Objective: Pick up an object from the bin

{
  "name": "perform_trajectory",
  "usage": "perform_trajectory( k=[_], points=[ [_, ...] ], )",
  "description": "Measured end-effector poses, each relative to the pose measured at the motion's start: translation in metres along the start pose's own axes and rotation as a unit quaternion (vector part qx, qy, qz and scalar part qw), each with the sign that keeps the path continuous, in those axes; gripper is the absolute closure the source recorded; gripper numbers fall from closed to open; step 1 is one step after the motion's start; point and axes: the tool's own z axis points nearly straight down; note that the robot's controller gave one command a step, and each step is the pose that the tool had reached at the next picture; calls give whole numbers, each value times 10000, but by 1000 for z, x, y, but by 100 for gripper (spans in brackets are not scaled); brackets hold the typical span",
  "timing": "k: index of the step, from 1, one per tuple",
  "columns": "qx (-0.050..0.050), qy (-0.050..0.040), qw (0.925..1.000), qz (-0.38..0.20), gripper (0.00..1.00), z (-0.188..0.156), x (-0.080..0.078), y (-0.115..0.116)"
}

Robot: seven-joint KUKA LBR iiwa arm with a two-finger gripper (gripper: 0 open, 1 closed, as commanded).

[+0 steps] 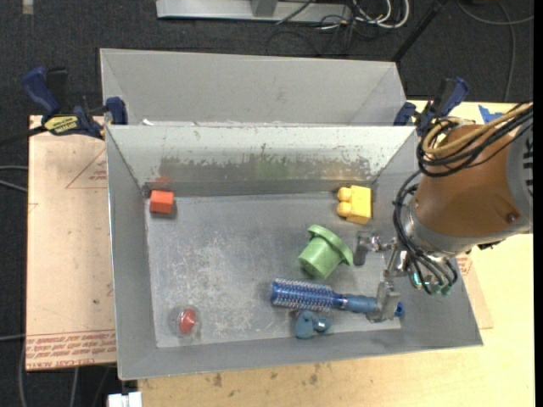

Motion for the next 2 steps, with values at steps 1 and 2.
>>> perform_trajectory(
  k=[1, 2],
  points=[
    [-3, -52, 9995, -299, 0, -13, -8, 48],
    [-7, -8, 10000, -31, 0, 101, -25, 92]
  ],
)
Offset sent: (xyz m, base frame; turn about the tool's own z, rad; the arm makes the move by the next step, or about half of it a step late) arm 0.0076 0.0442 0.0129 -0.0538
